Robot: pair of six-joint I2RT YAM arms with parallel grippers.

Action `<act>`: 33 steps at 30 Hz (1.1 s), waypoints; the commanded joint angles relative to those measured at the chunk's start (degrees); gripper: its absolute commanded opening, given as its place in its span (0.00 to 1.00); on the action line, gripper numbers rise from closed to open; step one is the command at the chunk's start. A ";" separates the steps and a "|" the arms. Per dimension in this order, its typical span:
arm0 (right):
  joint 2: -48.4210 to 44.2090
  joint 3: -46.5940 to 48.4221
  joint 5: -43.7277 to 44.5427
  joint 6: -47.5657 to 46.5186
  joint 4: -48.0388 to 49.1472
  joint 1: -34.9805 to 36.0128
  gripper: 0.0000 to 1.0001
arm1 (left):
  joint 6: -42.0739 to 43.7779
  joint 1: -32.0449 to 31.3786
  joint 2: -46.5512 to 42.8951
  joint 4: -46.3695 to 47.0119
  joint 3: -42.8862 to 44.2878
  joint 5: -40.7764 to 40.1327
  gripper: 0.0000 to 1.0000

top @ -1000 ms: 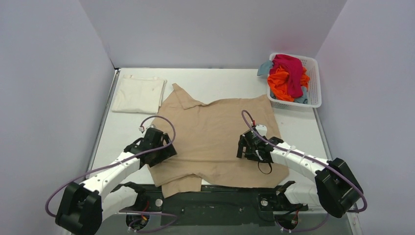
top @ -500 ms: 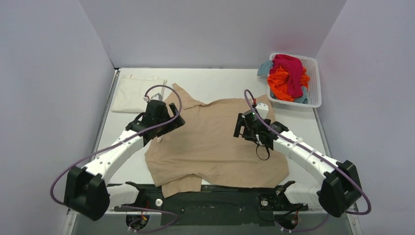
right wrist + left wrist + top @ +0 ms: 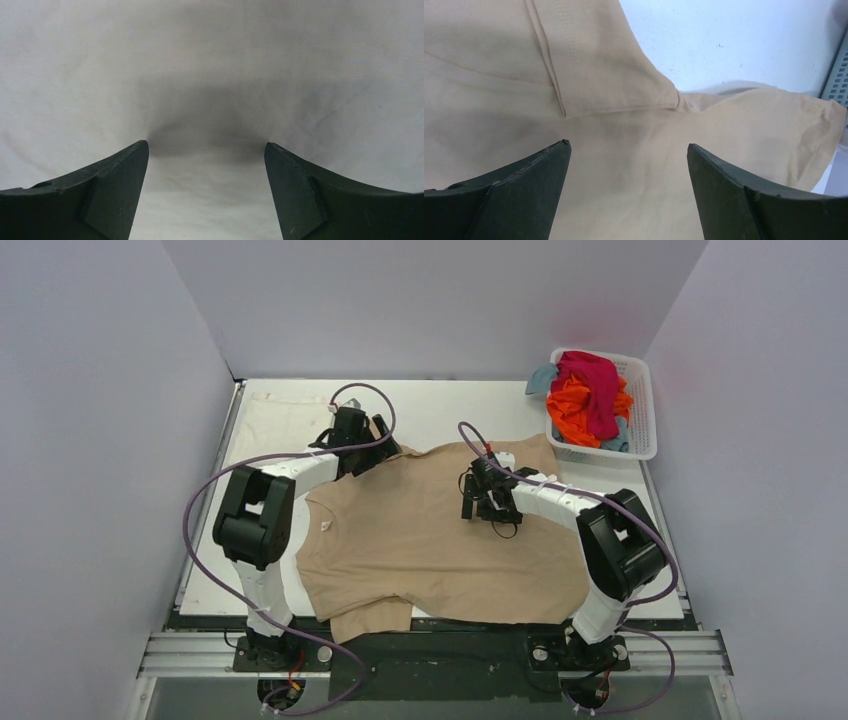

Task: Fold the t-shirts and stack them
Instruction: Flatten out the tshirt

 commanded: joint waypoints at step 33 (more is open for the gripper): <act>10.11 1.44 -4.20 -7.07 -1.26 -0.97 0.78 | -3.61 0.80 22.89 13.49 26.77 3.44 0.97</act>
